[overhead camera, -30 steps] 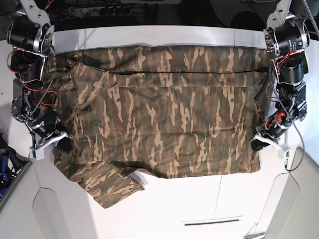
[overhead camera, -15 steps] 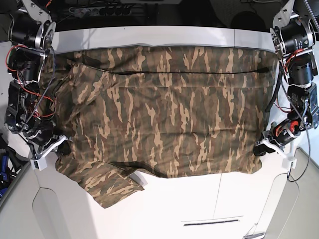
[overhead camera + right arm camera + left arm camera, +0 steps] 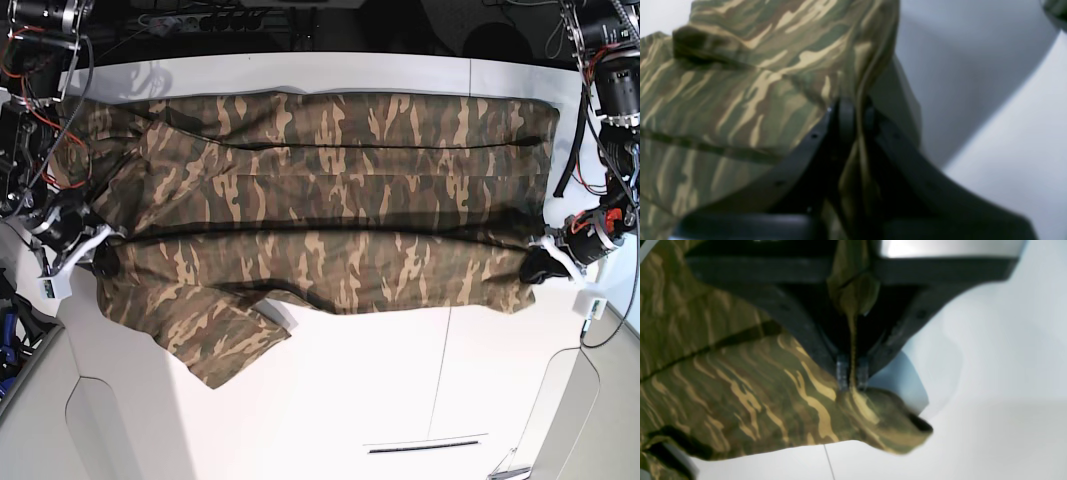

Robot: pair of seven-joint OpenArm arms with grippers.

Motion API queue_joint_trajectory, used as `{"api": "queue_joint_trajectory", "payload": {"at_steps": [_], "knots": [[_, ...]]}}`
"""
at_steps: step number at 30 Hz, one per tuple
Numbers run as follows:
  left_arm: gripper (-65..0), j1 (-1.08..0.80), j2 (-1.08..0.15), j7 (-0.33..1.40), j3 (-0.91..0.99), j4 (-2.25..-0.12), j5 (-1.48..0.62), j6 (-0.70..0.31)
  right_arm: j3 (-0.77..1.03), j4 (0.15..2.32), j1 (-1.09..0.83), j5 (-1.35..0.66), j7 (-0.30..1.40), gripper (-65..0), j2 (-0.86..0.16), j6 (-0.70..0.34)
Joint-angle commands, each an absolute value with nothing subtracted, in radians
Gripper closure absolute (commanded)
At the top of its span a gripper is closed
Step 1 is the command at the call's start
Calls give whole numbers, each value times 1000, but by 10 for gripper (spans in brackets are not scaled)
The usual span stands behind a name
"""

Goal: Fold the T-shirt properly
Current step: 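Grasp the shirt sides at mid-length with both grippers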

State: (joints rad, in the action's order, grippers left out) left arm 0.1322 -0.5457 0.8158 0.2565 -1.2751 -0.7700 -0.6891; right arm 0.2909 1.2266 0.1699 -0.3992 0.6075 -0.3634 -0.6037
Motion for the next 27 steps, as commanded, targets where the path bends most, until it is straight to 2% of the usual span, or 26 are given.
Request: {"api": "queue_joint_trajectory", "payload": {"at_steps": [1, 19, 21, 22, 24, 26, 27], "knots": [[0, 138, -569, 798, 264, -1305, -789, -698, 300, 1249, 176, -411, 589, 0, -387, -606], [0, 10, -568, 813, 264, -1386, -789, -698, 381, 1251, 40, -451, 603, 0, -384, -581], [0, 10, -567, 813, 264, -1386, -790, -698, 381, 1251, 38, -449, 603, -143, -384, -580], [-55, 10, -567, 813, 264, -1386, -790, -698, 381, 1251, 38, -449, 603, -215, -384, -580], [-218, 9, -567, 813, 264, -1385, -790, -698, 381, 1251, 38, -449, 603, -321, -385, -580], [-336, 4, -568, 813, 264, -1385, -790, -698, 381, 1251, 38, -449, 603, -356, -385, -580], [-350, 2, -568, 813, 264, -1385, -790, -698, 382, 1251, 38, -451, 603, -356, -385, -580]]}}
